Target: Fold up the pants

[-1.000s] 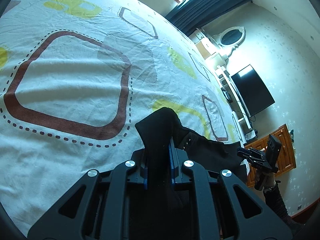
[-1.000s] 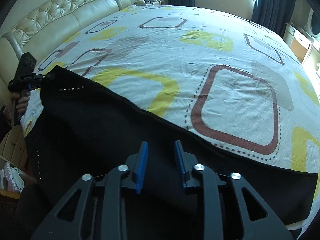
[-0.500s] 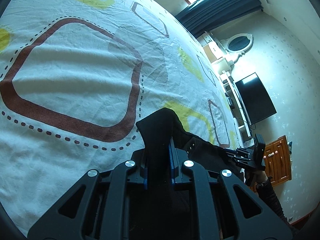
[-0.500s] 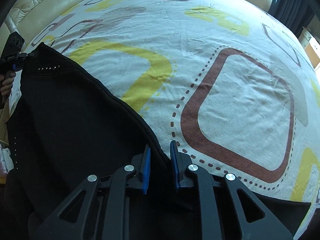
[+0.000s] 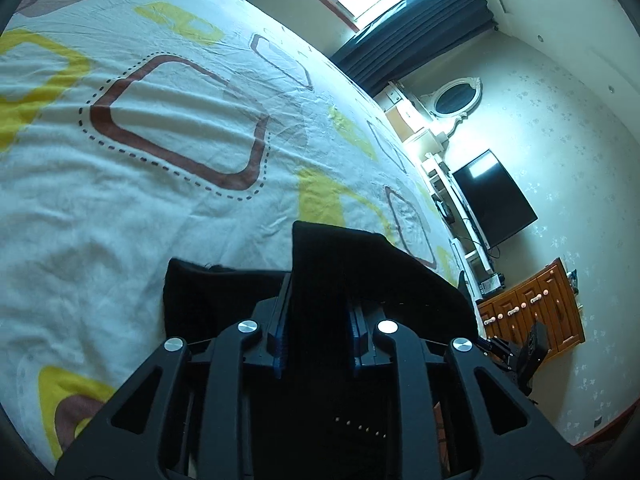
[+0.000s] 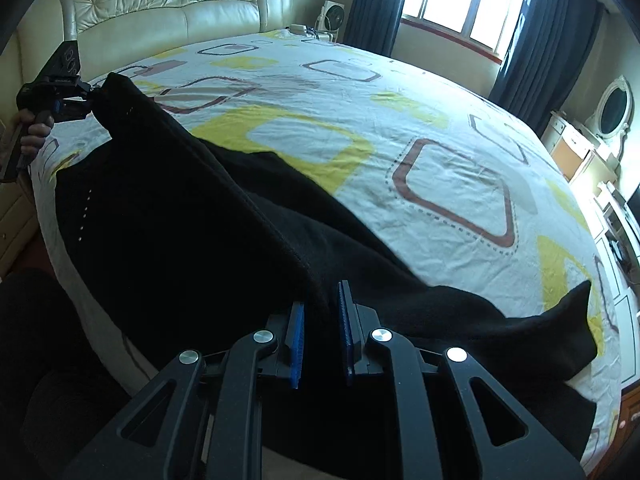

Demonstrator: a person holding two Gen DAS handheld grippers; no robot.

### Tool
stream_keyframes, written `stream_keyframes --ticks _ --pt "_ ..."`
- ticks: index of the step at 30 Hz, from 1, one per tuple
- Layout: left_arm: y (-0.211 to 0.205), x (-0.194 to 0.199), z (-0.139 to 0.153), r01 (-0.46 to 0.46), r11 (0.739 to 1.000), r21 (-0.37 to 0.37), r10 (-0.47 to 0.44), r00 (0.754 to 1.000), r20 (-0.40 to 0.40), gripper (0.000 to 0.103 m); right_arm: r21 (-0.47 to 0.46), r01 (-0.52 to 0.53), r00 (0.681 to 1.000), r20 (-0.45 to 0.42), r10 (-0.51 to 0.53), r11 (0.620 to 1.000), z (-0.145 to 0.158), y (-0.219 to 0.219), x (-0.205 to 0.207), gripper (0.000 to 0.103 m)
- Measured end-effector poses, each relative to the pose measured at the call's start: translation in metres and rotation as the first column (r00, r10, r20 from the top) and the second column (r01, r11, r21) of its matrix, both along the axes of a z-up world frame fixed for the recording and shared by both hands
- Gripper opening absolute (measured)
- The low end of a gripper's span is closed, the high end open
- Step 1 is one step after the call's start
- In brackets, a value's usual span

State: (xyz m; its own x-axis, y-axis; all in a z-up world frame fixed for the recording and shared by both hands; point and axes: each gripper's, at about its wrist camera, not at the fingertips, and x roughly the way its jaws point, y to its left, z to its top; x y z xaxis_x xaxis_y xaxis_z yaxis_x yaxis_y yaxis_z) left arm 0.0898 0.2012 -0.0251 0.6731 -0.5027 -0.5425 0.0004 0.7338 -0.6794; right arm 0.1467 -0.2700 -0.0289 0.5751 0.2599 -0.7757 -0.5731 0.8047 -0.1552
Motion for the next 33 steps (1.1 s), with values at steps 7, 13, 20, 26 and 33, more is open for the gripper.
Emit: stream_keyframes --ticks 7,13,20,26,33 --pt "0.027 -0.069 -0.054 -0.184 0.977 -0.109 0.158 0.965 -0.210 0.067 -0.006 0.052 0.997 -0.065 -0.052 0.999 -0.041 -0.012 -0.024 0.021" --pt "0.024 -0.111 -0.046 -0.307 0.920 -0.245 0.258 0.942 -0.213 0.067 0.222 0.187 0.963 -0.235 -0.133 0.957 -0.025 -0.036 -0.019 0.030" --pt "-0.019 -0.103 -0.025 -0.310 0.918 -0.249 0.266 0.944 -0.195 0.067 0.347 0.308 0.910 -0.381 -0.167 0.886 -0.025 -0.055 -0.013 0.030" --pt "-0.042 -0.083 -0.040 -0.319 0.926 -0.203 0.250 0.920 -0.303 0.068 0.146 0.225 0.955 -0.227 -0.189 0.963 -0.024 -0.036 -0.035 0.069" --pt "-0.043 -0.079 -0.047 -0.378 0.907 -0.185 0.304 0.893 -0.331 0.068 0.429 0.391 0.848 -0.511 -0.138 0.815 -0.023 -0.068 -0.036 0.069"
